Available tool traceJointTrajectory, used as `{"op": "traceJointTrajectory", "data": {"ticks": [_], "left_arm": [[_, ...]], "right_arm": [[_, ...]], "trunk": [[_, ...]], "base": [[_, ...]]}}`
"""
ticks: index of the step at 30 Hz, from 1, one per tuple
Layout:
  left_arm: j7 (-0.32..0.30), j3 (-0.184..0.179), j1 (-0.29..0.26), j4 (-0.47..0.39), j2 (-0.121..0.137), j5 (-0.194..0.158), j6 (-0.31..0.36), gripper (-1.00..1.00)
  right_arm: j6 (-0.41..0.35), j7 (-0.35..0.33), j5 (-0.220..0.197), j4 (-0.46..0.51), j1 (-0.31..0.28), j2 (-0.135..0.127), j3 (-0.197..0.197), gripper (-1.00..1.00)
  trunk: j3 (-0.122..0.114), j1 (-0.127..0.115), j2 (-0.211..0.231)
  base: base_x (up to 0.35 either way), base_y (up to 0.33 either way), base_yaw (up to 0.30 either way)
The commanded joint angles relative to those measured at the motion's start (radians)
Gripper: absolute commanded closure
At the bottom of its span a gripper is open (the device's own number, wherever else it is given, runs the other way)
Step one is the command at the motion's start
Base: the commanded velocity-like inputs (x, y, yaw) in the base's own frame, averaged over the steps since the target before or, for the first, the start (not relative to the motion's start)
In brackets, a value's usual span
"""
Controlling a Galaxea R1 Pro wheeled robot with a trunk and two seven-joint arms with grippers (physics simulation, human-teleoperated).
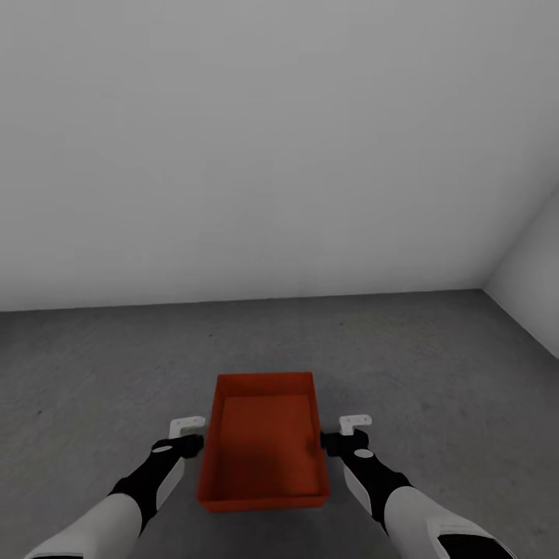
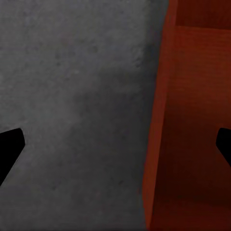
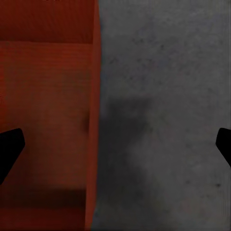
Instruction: Move the two storage containers from the living room to the garage. In the garage, place one container on the floor and stack the other container on top of it (either order is fine).
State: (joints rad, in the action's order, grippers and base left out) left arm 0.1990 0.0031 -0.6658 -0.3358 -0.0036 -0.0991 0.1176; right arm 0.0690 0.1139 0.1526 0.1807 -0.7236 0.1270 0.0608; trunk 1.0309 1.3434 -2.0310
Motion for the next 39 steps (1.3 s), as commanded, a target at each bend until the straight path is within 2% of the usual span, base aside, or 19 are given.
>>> {"op": "traceJointTrajectory", "data": {"ticks": [1, 4, 10, 16, 21, 39], "left_arm": [[0.003, 0.000, 0.000, 0.004, 0.003, -0.011, 0.005, -1.00], [0.003, 0.000, 0.000, 0.043, 0.018, -0.012, 0.004, -1.00], [0.004, 0.000, 0.000, 0.099, 0.029, -0.027, 0.000, -1.00], [0.005, -0.001, 0.000, 0.154, 0.038, -0.085, -0.003, -1.00], [0.006, -0.001, 0.000, 0.163, 0.046, -0.113, -0.005, -1.00], [0.005, -0.004, 0.000, 0.165, 0.051, -0.121, -0.006, -1.00]], "right_arm": [[0.003, 0.003, 0.010, -0.003, -0.001, 0.001, 0.006, -1.00], [0.003, 0.003, 0.011, -0.009, 0.001, 0.001, 0.006, -1.00], [0.003, 0.003, 0.013, -0.015, 0.004, 0.000, 0.005, -1.00], [0.003, 0.003, 0.014, -0.028, 0.004, 0.001, 0.005, -1.00], [0.003, 0.002, 0.016, -0.042, 0.004, 0.001, 0.004, -1.00], [0.008, -0.005, 0.016, -0.044, 0.004, 0.004, 0.003, -1.00]], "trunk": [[-0.003, -0.004, 0.007], [-0.012, -0.016, 0.028], [-0.031, -0.039, 0.070], [-0.050, -0.062, 0.112], [-0.065, -0.081, 0.147], [-0.122, -0.150, 0.273]], "base": [[0.000, 0.000, 0.000], [0.000, 0.000, 0.000], [0.000, 0.000, 0.000], [0.000, 0.000, 0.000], [0.000, 0.000, 0.000], [0.000, 0.000, 0.000]]}}
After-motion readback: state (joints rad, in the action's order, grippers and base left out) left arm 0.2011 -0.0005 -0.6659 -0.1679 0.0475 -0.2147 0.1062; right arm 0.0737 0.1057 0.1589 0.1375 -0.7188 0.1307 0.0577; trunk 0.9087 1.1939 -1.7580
